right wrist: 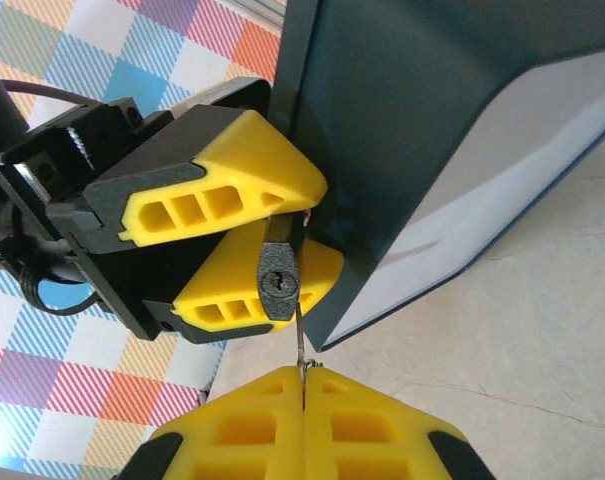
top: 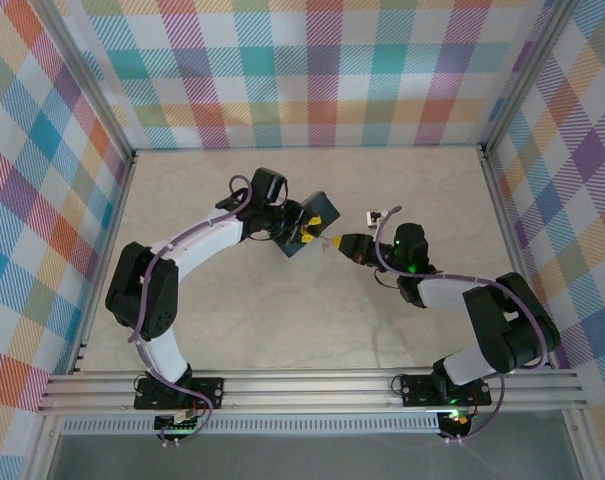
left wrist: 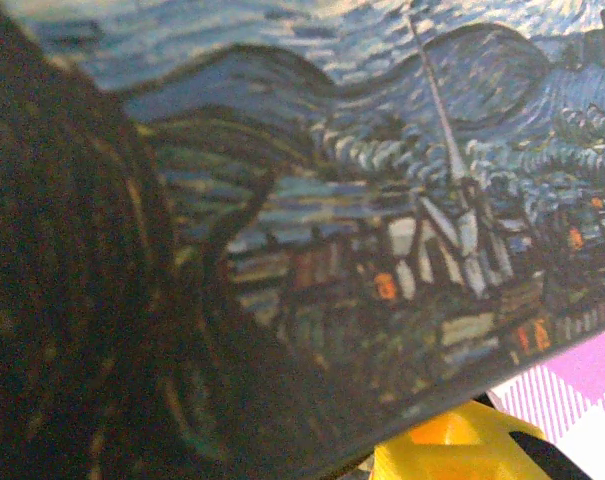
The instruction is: Unlock a padlock with a key
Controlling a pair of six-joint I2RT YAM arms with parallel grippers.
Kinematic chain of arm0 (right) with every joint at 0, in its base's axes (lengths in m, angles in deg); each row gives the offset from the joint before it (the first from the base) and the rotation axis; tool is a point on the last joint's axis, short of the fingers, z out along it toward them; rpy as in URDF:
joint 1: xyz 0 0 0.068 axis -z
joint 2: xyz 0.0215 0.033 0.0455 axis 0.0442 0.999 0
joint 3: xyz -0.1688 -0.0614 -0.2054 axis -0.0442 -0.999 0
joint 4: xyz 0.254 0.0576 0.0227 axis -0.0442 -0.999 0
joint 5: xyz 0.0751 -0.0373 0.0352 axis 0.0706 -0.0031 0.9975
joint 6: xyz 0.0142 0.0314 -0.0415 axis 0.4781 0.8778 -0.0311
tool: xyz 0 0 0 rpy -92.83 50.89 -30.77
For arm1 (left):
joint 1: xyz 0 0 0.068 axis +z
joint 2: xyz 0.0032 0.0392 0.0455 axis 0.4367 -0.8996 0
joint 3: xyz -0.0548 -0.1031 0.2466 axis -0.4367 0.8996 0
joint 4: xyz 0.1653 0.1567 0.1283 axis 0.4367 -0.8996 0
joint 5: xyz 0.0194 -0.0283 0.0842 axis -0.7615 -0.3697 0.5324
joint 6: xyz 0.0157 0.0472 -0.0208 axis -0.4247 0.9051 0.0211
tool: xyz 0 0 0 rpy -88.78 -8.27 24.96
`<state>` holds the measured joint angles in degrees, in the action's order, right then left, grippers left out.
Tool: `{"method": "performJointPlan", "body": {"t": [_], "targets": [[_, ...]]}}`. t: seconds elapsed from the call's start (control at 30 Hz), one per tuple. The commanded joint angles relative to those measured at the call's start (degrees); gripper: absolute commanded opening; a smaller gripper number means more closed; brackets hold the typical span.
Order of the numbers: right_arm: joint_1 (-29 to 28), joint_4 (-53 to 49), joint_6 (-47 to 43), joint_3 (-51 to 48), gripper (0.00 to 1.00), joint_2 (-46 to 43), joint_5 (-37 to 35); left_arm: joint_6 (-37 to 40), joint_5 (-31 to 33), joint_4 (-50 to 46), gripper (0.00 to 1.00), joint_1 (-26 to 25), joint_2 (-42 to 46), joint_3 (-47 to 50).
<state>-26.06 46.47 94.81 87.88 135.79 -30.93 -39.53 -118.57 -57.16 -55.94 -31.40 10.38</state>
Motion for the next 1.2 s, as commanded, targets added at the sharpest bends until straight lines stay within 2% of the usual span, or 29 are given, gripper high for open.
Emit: {"method": "performJointPlan", "body": {"t": [0.0, 0.97, 1.17], "targets": [[-0.4, 6.5, 1.3, 1.0, 0.0, 0.9, 0.6, -0.1, -0.9, 3.2, 0.05, 0.9, 3.9, 0.4], [-1.7, 3.8, -1.0, 2.6, 0.0, 1.5, -1.3, 0.0, -1.1, 4.1, 0.05, 1.6, 5.7, 1.9], [-1.7, 5.8, -0.5, 3.0, 0.0, 2.3, -0.4, 0.0, -1.3, 4.6, 0.05, 1.5, 5.8, 1.9]]}}
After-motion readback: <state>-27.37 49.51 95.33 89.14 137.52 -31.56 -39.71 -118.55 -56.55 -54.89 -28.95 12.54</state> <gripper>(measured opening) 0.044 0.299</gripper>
